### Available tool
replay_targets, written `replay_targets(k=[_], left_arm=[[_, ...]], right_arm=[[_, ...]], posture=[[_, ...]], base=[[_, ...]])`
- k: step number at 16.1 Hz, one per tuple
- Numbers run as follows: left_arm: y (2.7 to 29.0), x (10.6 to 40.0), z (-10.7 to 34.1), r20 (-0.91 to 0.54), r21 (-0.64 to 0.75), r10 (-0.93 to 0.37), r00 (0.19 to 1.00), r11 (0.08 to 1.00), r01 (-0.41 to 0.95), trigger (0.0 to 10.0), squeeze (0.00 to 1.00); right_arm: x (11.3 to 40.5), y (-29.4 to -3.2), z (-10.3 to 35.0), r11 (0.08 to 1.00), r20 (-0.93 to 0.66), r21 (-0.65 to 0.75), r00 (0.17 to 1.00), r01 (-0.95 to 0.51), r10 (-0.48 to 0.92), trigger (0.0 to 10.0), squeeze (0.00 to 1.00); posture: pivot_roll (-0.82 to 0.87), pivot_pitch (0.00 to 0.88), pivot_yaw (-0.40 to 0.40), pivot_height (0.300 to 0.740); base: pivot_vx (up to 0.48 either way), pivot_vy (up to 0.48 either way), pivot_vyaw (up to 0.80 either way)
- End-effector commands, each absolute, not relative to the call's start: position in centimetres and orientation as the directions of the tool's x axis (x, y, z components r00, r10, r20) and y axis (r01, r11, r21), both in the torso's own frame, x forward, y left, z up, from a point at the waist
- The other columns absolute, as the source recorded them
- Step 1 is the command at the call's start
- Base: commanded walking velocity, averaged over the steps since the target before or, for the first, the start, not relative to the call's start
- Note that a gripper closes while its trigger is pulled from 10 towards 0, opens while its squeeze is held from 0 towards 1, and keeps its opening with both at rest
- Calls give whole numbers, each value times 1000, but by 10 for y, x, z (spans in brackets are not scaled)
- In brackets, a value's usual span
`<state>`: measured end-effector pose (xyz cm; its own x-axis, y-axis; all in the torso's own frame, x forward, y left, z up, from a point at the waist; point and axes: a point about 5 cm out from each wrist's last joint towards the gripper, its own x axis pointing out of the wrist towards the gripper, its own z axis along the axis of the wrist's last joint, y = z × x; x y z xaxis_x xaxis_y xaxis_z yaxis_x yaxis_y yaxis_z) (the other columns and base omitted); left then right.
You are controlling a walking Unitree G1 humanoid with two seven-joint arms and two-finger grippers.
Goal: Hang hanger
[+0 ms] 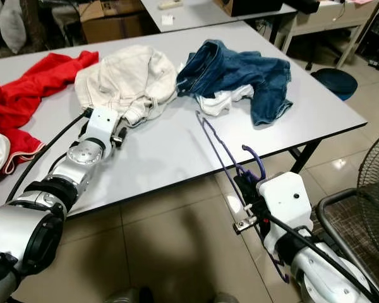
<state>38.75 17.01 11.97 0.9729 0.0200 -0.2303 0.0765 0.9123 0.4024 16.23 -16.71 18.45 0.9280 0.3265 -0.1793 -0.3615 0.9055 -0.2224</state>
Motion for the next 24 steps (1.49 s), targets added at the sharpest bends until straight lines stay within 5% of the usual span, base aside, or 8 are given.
replay_targets(k=[1, 2, 14, 24], left_arm=[[180, 388, 120, -242, 414, 73, 967, 909, 35, 3569, 0], [184, 387, 120, -244, 402, 90, 966, 915, 17, 0, 0], [175, 384, 112, -291, 262, -24, 956, 960, 103, 0, 0], [160, 389, 126, -227, 23, -224, 948, 972, 235, 0, 0]], right_arm=[[157, -166, 186, 904, -190, -215, 924, -370, 333, 10000, 0], [156, -166, 186, 906, -192, -211, 925, -366, 329, 10000, 0], [159, -164, 187, 904, -200, -208, 921, -375, 336, 10000, 0], [183, -169, 173, 914, -180, -233, 938, -333, 296, 10000, 0]], posture=[[-169, 154, 58, 740], [-169, 150, 55, 740], [-160, 124, 49, 740], [-95, 0, 118, 740]], base=[[0, 0, 0], [0, 0, 0], [0, 0, 0], [0, 0, 0]])
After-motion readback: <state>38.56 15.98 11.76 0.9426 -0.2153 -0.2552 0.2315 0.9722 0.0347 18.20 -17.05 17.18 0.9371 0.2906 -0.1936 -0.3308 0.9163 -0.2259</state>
